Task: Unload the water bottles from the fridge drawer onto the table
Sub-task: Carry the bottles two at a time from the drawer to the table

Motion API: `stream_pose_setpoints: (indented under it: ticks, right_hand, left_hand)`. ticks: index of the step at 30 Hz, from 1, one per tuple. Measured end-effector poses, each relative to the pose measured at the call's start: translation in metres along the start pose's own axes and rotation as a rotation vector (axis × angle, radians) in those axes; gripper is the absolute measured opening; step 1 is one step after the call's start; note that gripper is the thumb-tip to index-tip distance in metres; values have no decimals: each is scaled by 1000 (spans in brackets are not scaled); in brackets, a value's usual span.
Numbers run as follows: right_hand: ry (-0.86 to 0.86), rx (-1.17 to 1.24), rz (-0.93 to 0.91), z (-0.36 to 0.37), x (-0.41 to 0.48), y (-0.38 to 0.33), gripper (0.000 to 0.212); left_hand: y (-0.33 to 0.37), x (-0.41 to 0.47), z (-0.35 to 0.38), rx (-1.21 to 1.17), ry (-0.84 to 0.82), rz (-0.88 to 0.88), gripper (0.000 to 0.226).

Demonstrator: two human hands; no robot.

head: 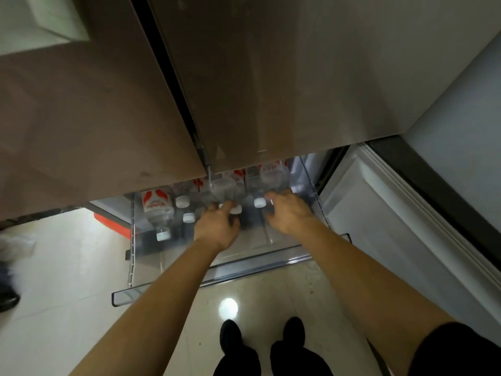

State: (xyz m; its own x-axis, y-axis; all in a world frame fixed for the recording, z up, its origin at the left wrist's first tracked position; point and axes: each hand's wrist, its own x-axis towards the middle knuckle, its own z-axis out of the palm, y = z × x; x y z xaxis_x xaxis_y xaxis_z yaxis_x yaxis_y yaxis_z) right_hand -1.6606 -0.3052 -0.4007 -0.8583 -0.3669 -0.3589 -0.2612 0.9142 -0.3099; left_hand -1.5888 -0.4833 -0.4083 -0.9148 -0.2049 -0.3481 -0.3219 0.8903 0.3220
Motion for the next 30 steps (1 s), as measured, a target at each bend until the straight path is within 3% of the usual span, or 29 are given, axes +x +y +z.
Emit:
stream_pose_setpoints:
  ticks: [5,8,14,17,19,23,30]
  right_hand:
    - [-98,-5,13,-2,-26,0,22]
    - [-82,-20,-5,-2,-40,-6,7]
    - [243,-60,-180,-35,-78,-22,18]
    - [391,36,-164,-59,-89,-37,18]
    - [391,130,-82,-76,-90,-45,19]
    - [283,258,39,-93,-87,-50,21]
    - [153,317,65,-61,-87,-48,29]
  left_hand:
    - [3,-27,-7,-55,-84,-6,24]
    - [2,-45,-13,-35,-45,22,21]
    - [8,-81,-40,-37,431,113,27]
    - [7,-89,-62,-86,564,104,24]
    - [4,-91,-77,-90,536,101,25]
    - [3,-90,-101,-95,327,123,26]
    - [-7,-79,-85,-35,180,134,23]
